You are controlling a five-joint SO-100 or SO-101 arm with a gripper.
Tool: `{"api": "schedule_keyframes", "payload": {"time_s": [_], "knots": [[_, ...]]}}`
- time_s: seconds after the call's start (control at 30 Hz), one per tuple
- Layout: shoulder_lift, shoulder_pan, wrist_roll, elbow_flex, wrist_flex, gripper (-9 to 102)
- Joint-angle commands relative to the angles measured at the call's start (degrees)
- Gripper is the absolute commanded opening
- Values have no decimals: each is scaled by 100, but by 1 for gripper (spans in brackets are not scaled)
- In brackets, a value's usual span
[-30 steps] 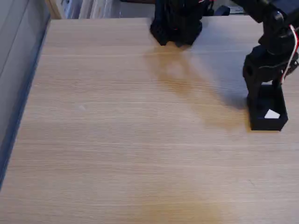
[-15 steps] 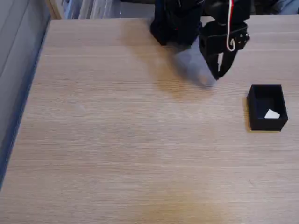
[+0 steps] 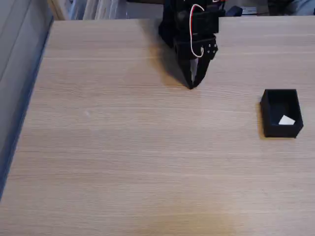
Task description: Pick a white block and place it in the black box.
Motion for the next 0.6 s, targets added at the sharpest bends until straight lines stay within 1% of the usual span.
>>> {"api": "schedule_keyframes", "payload": {"time_s": [0.0,0.13,0.2,0.37,0.57], "knots": [[387,176,-9,105,483,0],[861,176,-53,105,1151,0],[1169,141,185,105,1433,0],[1371,369,211,105,1529,0],[1371,431,193,114,1529,0]]}}
